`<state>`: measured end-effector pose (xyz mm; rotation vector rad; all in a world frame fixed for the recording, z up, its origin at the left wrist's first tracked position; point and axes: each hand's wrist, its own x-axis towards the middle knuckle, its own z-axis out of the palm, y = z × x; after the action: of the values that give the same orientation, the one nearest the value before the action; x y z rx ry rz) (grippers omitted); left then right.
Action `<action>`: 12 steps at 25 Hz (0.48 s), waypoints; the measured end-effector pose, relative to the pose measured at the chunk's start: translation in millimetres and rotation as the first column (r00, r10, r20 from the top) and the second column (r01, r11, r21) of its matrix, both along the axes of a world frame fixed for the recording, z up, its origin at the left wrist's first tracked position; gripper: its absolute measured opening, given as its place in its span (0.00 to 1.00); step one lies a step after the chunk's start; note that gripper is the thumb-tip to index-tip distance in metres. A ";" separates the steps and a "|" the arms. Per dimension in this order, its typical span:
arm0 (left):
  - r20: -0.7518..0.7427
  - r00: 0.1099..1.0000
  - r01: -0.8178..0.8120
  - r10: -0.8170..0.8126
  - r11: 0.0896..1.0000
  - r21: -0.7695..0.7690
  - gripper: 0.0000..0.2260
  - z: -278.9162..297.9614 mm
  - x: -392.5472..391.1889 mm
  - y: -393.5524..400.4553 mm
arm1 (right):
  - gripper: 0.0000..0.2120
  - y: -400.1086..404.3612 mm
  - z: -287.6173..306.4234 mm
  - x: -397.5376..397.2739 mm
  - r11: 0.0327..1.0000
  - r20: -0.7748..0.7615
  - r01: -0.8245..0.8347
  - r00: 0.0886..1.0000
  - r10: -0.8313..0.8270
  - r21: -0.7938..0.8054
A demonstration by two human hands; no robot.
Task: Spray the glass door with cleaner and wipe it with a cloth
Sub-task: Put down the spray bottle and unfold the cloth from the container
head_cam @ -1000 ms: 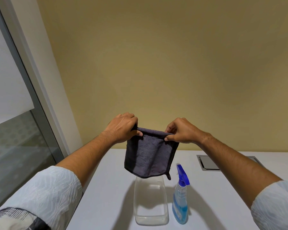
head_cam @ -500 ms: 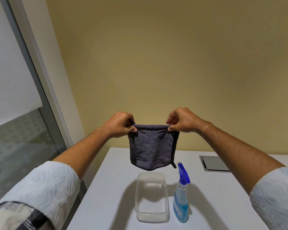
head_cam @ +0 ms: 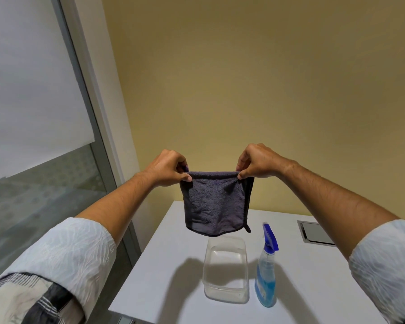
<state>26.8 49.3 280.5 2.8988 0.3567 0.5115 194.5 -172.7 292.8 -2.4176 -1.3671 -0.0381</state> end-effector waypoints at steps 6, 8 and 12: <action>0.027 0.997 -0.075 0.076 0.997 -0.029 0.11 17.0 -45.5 12.4 | 0.07 25.6 18.6 -30.2 0.999 -0.005 -0.054 0.999 0.054 0.003; 0.039 0.995 -0.091 0.093 0.994 -0.054 0.11 20.4 -63.2 19.6 | 0.07 35.6 24.4 -43.1 0.998 -0.025 -0.069 0.997 0.069 0.005; 0.053 0.987 -0.143 0.150 0.983 -0.116 0.11 26.1 -106.5 34.0 | 0.06 61.1 33.8 -76.5 0.994 -0.059 -0.109 0.992 0.108 -0.018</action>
<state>-79.7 83.3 306.6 2.7555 0.5744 0.5820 118.1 -111.6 326.6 -2.3382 -1.4777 0.0737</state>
